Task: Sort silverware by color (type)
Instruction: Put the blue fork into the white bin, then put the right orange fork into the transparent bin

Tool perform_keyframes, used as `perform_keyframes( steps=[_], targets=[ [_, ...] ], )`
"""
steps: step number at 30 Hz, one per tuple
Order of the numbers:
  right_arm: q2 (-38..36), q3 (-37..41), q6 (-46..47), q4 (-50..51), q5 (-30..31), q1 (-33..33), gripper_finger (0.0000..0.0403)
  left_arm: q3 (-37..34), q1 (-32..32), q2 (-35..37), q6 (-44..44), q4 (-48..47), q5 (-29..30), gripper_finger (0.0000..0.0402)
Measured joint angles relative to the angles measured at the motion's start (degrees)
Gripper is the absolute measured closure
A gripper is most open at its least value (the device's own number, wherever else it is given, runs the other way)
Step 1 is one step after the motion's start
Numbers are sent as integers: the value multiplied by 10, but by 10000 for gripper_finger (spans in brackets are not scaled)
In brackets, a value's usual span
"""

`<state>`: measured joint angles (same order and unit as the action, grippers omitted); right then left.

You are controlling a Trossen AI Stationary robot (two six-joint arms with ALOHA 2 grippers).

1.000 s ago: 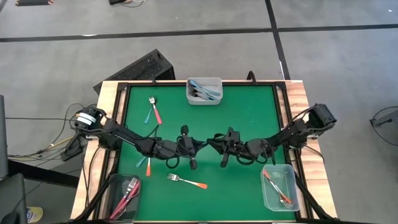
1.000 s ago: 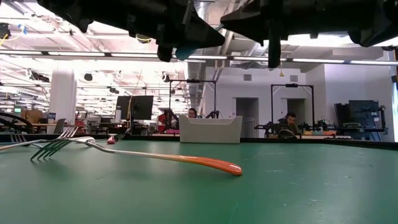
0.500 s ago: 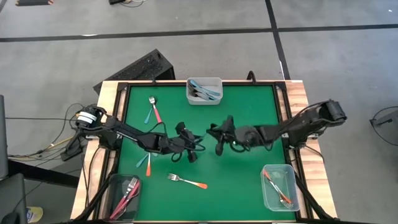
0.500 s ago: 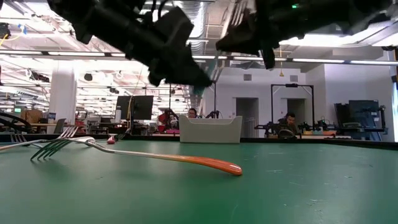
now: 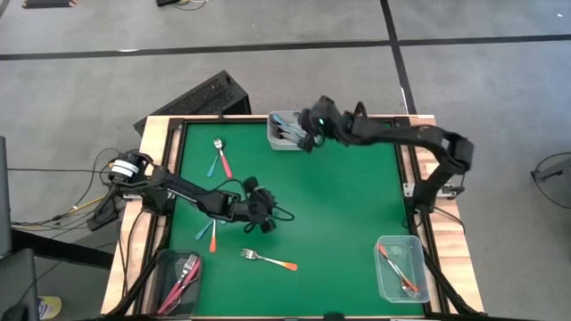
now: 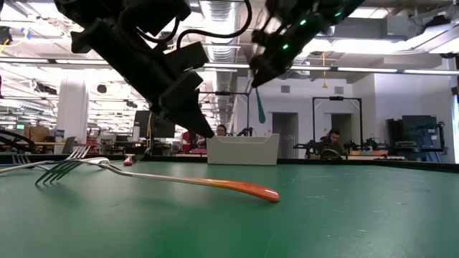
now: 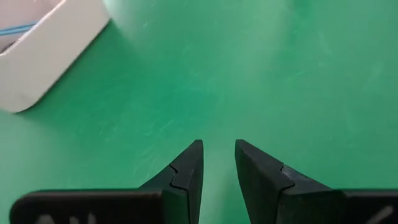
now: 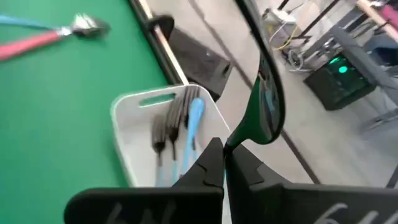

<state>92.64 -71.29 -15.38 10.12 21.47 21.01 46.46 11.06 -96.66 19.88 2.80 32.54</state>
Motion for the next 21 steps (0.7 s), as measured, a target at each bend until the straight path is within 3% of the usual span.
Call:
perform_keyframes(
  steps=[9, 21],
  targets=[
    [124, -100, -16, 134, -81, 88, 377, 0, -2, 0, 8, -54, 25, 320],
    [146, -109, 27, 156, -83, 91, 224, 0, -9, 1, 44, -77, 27, 320]
  ],
)
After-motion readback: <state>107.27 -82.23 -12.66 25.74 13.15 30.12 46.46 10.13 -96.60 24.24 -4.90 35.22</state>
